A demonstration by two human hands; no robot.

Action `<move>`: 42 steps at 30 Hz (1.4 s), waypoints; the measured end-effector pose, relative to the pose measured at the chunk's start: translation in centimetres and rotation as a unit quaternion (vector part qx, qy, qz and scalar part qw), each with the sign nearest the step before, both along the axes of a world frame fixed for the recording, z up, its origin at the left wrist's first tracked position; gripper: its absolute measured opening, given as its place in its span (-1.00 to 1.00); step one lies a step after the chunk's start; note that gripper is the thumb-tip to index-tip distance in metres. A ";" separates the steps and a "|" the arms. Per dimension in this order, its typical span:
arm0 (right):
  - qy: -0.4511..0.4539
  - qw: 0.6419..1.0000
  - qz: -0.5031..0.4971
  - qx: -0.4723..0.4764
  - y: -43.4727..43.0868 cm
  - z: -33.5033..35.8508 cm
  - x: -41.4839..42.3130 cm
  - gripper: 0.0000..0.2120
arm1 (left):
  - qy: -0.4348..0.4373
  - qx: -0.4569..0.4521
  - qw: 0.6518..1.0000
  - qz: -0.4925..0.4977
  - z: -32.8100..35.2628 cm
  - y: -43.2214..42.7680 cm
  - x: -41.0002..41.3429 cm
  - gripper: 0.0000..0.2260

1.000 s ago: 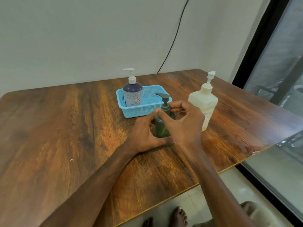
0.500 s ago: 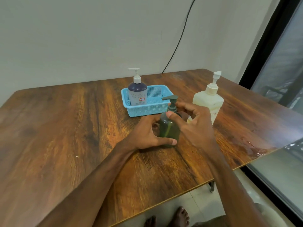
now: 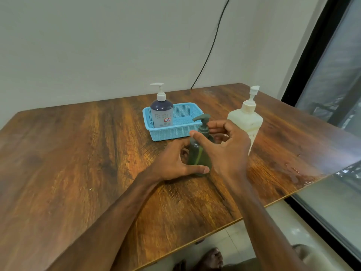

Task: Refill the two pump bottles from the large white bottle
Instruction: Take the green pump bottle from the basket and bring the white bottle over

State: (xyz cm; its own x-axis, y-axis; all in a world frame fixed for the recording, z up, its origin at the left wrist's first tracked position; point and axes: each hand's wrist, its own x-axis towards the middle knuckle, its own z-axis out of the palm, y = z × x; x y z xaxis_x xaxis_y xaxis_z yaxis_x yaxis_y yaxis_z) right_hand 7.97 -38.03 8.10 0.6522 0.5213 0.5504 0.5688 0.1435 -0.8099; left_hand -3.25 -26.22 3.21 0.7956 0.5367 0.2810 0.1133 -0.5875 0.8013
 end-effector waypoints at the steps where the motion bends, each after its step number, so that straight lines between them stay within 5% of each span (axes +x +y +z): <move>1: -0.006 1.000 0.002 -0.004 0.1 -0.1 0.1 -0.64 | -0.007 -0.005 1.000 -0.006 0.0 0.1 -0.1 -0.53; 10: -0.008 0.972 0.214 -0.099 -0.8 -0.5 1.7 -0.64 | -0.026 -0.011 0.999 -0.015 0.1 0.0 -0.2 -0.55; 18: -0.044 0.999 -0.018 -0.019 -0.2 -0.1 0.4 -0.54 | 0.011 -0.024 1.000 -0.004 0.0 0.0 -0.1 -0.51; 24: -0.059 0.996 0.055 -0.046 0.1 -0.5 0.9 -0.70 | -0.014 -0.030 0.999 -0.024 0.2 0.0 -0.2 -0.50; 29: -0.030 0.975 0.194 -0.106 -0.7 -0.2 1.9 -0.51 | -0.018 -0.035 0.999 -0.027 0.3 -0.1 -0.1 -0.55; 34: -0.051 0.998 0.020 0.019 -1.1 0.6 1.2 -0.49 | -0.011 -0.027 0.999 -0.035 0.5 -0.3 -0.2 -0.54; 42: -0.021 0.999 0.028 0.024 -0.1 -0.2 0.4 -0.68 | -0.012 -0.025 0.999 -0.027 0.4 -0.2 -0.2 -0.55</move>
State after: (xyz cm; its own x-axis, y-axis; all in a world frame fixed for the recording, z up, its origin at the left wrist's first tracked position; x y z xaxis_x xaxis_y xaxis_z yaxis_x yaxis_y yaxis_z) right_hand 8.33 -38.12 7.88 0.5986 0.5286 0.6019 0.5919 0.2144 -0.7769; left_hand -3.43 -26.47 3.58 0.8169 0.5071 0.2747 0.0629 -0.5519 0.8316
